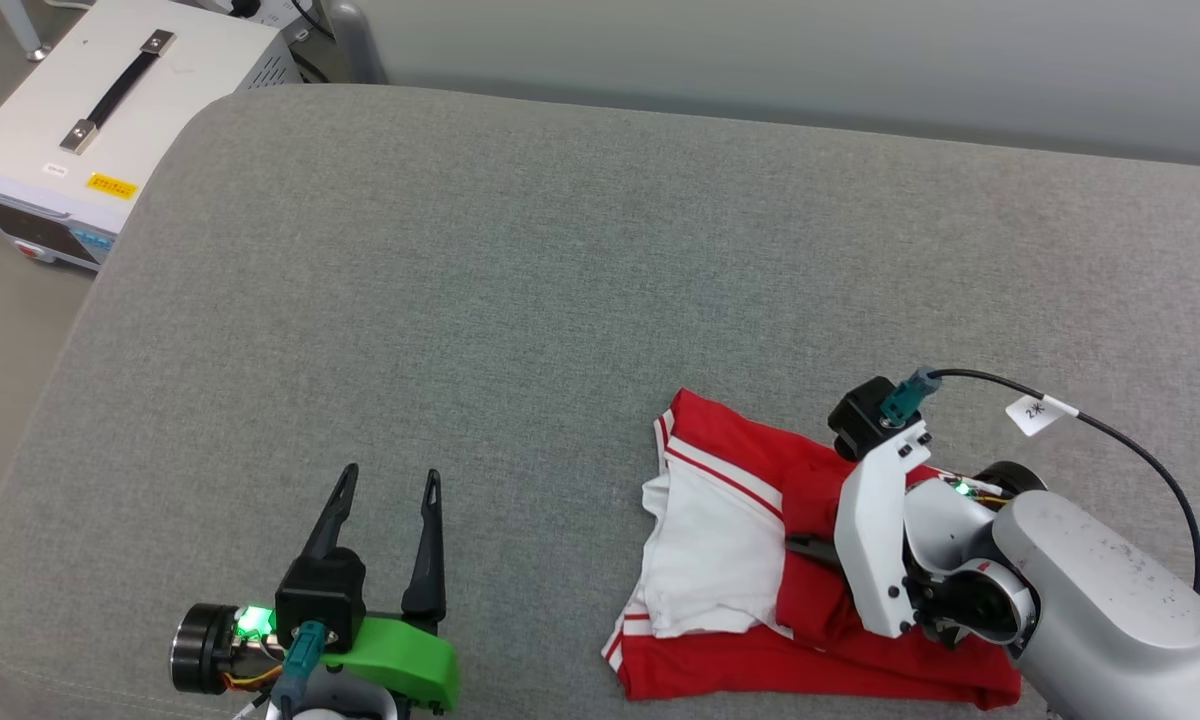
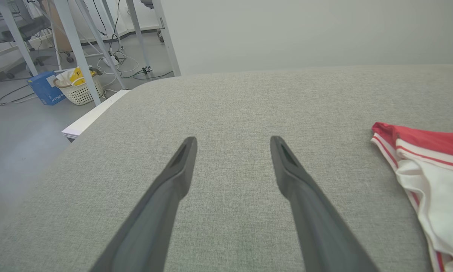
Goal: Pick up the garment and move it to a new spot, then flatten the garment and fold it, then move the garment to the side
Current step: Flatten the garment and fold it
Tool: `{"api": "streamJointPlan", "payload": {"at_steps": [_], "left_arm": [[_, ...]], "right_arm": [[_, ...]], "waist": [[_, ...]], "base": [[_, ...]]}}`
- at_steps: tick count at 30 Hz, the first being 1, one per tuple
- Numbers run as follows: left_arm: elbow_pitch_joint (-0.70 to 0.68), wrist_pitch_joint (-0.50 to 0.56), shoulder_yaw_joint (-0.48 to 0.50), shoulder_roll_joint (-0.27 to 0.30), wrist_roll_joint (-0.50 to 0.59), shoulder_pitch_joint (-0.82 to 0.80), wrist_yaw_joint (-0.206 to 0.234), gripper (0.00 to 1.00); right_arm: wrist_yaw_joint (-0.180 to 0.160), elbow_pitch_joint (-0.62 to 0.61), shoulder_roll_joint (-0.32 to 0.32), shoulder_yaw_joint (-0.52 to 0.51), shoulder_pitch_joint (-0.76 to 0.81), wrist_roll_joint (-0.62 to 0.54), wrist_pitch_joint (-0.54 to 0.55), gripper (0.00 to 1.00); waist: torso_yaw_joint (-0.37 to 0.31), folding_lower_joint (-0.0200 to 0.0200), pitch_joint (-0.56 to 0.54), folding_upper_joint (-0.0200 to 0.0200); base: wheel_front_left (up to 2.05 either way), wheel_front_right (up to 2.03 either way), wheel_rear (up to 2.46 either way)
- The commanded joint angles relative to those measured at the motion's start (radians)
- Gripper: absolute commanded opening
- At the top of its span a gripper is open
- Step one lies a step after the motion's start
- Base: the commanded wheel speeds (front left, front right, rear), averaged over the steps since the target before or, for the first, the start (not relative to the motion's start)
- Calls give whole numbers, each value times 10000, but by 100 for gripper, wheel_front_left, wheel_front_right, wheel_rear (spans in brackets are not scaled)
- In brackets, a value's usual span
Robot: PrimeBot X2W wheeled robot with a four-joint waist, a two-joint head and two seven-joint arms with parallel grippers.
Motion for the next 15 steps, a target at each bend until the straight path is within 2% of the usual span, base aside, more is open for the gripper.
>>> {"api": "streamJointPlan", "payload": {"at_steps": [1, 2, 4, 5, 9, 15], "left_arm": [[17, -59, -11, -64, 86, -204, 19, 100], [21, -59, -5, -69, 86, -203, 22, 100], [36, -59, 9, -74, 88, -194, 24, 100], [54, -59, 18, -69, 92, -189, 19, 100], [84, -59, 73, -16, 118, -131, 25, 100], [70, -59, 110, 42, 146, 39, 38, 100]], "right_arm": [[-7, 181, 57, 90, -181, 43, -210, 0], [-7, 245, 66, 161, -202, 70, -318, 0], [-7, 289, 55, 210, -251, 167, -684, 45], [-7, 249, 6, 233, -278, 205, -866, 100], [-7, -238, -251, 76, -196, 562, -1523, 100], [-7, -1662, -1046, -420, 174, 555, -2596, 100]], "waist": [[1, 0, 20, 0], [-14, 0, 23, 0], [-42, 0, 0, 0], [-55, 0, -32, 0], [-150, 0, -222, 0], [-400, 0, -495, 0]], "base": [[0, 0, 0], [0, 0, 0], [0, 0, 0], [0, 0, 0], [0, 0, 0], [0, 0, 0]]}}
